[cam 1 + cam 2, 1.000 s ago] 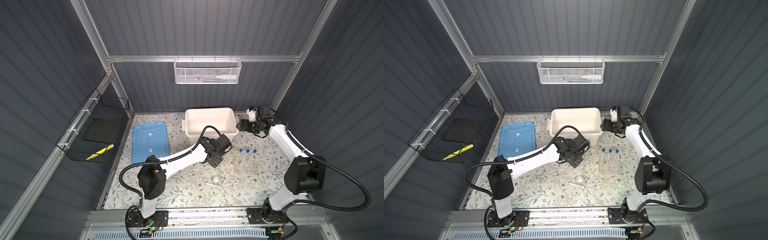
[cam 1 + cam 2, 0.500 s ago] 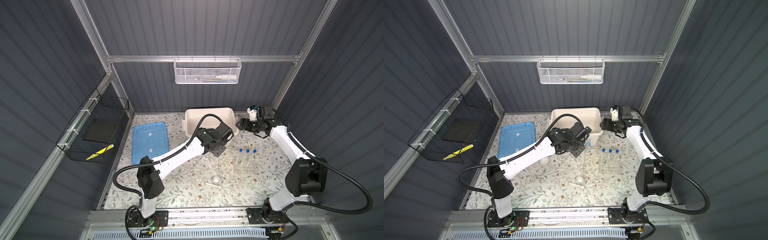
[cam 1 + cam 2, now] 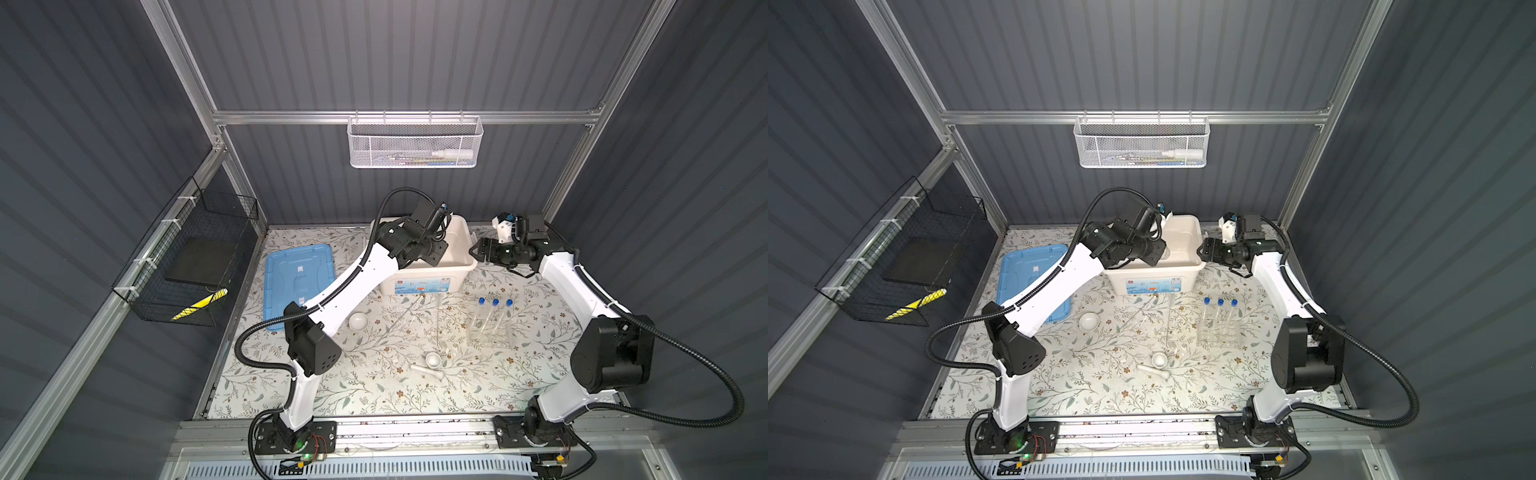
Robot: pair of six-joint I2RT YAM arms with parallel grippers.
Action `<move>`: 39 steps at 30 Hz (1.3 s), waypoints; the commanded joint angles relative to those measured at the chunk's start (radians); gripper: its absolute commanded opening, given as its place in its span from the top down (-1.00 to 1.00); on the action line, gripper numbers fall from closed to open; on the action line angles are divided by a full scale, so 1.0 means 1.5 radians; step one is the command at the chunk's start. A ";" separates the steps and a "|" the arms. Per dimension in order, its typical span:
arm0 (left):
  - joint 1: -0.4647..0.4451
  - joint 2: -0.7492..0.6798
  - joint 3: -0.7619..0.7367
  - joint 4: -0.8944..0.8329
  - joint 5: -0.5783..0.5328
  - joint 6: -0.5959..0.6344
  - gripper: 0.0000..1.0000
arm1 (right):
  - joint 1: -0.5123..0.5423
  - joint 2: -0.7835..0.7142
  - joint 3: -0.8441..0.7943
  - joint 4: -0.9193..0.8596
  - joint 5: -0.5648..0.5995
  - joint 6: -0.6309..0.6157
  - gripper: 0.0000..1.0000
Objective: Organize the chemistry lab equipment
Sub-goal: 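Lift the glass bottle with the left gripper and carry it over the white bin, then lower the bottle into the bin and open the left gripper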
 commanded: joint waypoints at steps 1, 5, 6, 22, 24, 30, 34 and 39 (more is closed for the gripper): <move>0.008 0.041 0.053 0.021 0.051 0.016 0.39 | -0.002 0.006 -0.006 0.007 -0.012 0.003 -0.63; 0.017 0.093 0.094 0.023 0.072 0.018 0.40 | -0.003 0.008 -0.007 0.006 -0.014 0.002 -0.61; 0.018 0.103 0.101 0.025 0.073 0.020 0.39 | -0.003 0.010 -0.006 0.006 -0.016 0.002 -0.60; 0.025 0.188 0.116 0.059 0.073 0.041 0.40 | 0.008 0.083 0.051 -0.039 -0.059 -0.024 -0.09; 0.025 0.201 0.122 0.057 0.073 0.044 0.40 | 0.012 0.087 0.056 -0.046 -0.063 -0.032 -0.04; 0.034 0.209 0.110 0.051 0.058 0.049 0.42 | 0.015 0.088 0.056 -0.052 -0.053 -0.037 0.00; 0.050 0.183 0.062 0.048 0.036 0.052 0.42 | 0.015 0.082 0.054 -0.052 -0.043 -0.038 0.02; 0.082 0.151 0.013 0.033 0.020 0.049 0.42 | 0.015 0.080 0.051 -0.049 -0.042 -0.038 0.02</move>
